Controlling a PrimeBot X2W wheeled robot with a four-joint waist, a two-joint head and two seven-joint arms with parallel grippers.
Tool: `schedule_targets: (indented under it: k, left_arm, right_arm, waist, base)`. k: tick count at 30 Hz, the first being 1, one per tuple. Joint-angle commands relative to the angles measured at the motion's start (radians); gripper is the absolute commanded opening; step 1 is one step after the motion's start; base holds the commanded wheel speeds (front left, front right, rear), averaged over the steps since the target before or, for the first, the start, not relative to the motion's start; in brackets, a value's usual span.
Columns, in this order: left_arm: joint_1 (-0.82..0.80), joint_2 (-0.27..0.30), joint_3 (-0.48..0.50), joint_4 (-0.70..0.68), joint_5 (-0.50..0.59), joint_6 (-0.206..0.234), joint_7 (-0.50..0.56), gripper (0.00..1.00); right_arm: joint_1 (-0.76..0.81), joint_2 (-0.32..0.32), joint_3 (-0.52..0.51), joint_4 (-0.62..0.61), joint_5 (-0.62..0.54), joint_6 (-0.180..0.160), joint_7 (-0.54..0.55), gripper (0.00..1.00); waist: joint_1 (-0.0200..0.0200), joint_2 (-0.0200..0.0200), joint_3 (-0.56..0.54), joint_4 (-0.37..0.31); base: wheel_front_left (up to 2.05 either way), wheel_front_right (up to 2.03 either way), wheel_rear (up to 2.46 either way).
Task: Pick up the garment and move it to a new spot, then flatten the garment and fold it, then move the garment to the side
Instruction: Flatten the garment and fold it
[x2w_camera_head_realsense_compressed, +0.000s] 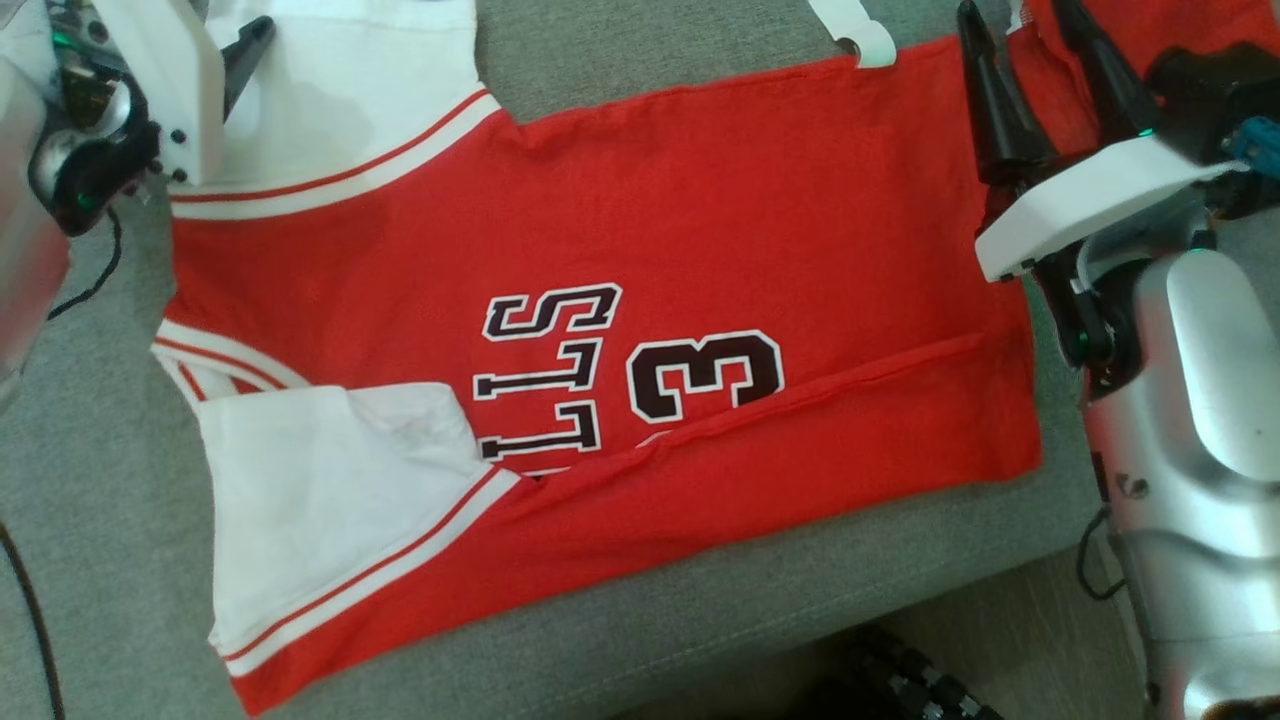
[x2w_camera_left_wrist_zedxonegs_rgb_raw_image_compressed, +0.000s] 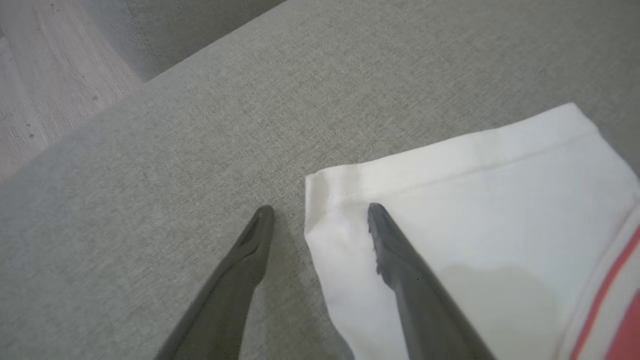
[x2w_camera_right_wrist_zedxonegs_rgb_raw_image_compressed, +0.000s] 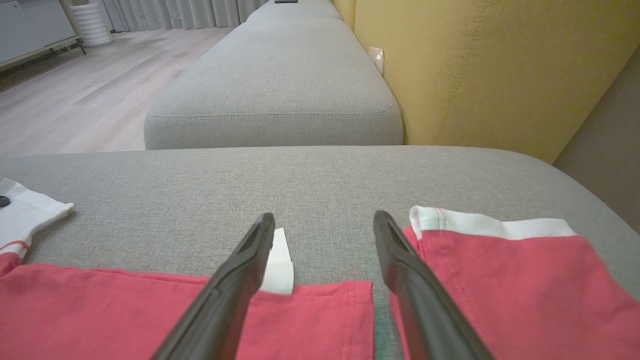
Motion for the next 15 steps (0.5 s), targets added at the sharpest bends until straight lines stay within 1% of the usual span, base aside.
schedule_targets:
  k: [1, 2, 3, 7, 14, 15]
  left_arm:
    - [-0.048, 0.025, 0.021, -0.012, -0.004, 0.001, 0.007, 0.98]
    - [-0.049, 0.023, 0.01, -0.013, -0.014, 0.001, 0.008, 0.33]
    - [-0.049, 0.021, 0.0, -0.017, -0.024, 0.001, 0.003, 0.0]
    - [-0.041, 0.004, 0.001, -0.023, -0.082, 0.001, -0.068, 0.0]
    - [-0.019, 0.001, -0.035, -0.073, -0.094, 0.001, -0.253, 0.0]
    - [-0.007, 0.002, -0.044, -0.093, -0.092, 0.001, -0.304, 0.0]
  right_arm:
    - [-0.013, -0.009, 0.011, -0.027, 0.004, -0.001, -0.01, 1.0]
    - [-0.013, -0.013, 0.01, -0.024, 0.003, -0.001, -0.01, 1.0]
    - [-0.014, -0.016, 0.009, -0.02, 0.003, -0.001, -0.01, 1.0]
    - [-0.009, -0.036, 0.002, 0.001, 0.003, -0.001, -0.003, 1.0]
    - [0.0, -0.091, -0.006, 0.043, 0.027, -0.001, 0.029, 1.0]
    - [0.004, -0.109, -0.007, 0.063, 0.043, -0.001, 0.048, 1.0]
  waist:
    - [-0.0001, 0.0, -0.001, 0.003]
    - [-0.0001, 0.0, -0.003, 0.008]
    - [-0.0001, 0.0, -0.005, 0.012]
    - [-0.0001, 0.0, -0.027, 0.039]
    - [-0.0001, 0.0, -0.095, 0.118]
    - [-0.0001, 0.0, -0.118, 0.145]
  base:
    - [0.0, 0.0, 0.0]
    - [0.0, 0.0, 0.0]
    - [0.0, 0.0, 0.0]
    - [0.0, 0.0, 0.0]
    - [0.0, 0.0, 0.0]
    - [0.0, 0.0, 0.0]
